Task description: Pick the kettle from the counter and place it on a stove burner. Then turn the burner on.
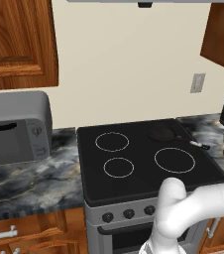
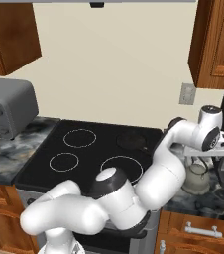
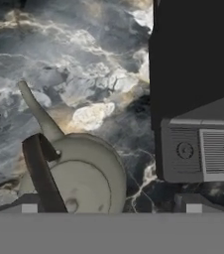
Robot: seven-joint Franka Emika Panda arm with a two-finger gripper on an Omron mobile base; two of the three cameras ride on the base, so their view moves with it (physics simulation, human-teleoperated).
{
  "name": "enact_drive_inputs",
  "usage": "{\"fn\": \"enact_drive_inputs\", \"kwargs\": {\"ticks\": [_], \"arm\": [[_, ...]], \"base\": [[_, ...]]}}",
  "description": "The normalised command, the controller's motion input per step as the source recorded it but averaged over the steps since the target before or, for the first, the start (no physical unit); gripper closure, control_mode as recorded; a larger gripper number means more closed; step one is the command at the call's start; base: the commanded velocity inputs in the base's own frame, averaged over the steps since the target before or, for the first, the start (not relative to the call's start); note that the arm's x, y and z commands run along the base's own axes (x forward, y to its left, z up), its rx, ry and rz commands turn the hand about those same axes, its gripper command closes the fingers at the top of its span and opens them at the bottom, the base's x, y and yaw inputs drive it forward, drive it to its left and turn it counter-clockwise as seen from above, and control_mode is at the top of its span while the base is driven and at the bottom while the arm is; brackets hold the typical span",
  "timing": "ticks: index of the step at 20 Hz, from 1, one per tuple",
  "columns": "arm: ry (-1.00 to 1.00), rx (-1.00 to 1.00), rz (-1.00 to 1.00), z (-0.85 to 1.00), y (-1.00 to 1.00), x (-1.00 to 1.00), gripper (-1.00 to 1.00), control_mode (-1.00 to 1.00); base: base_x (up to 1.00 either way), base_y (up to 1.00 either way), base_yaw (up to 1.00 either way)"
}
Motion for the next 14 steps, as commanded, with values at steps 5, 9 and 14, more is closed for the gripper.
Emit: {"fn": "enact_drive_inputs", "kwargs": {"ticks": [5,9,14], "arm": [[0.07,0.00,0.00,-0.24,-0.14,0.12,-1.00,-1.00],[0.07,0.00,0.00,-0.41,-0.04,0.00,-1.00,-1.00],[0.00,0.04,0.00,-0.36,0.00,-0.01,1.00,-1.00]], "base": [[0.00,0.00,0.00],[0.00,0.00,0.00],[0.00,0.00,0.00]]}}
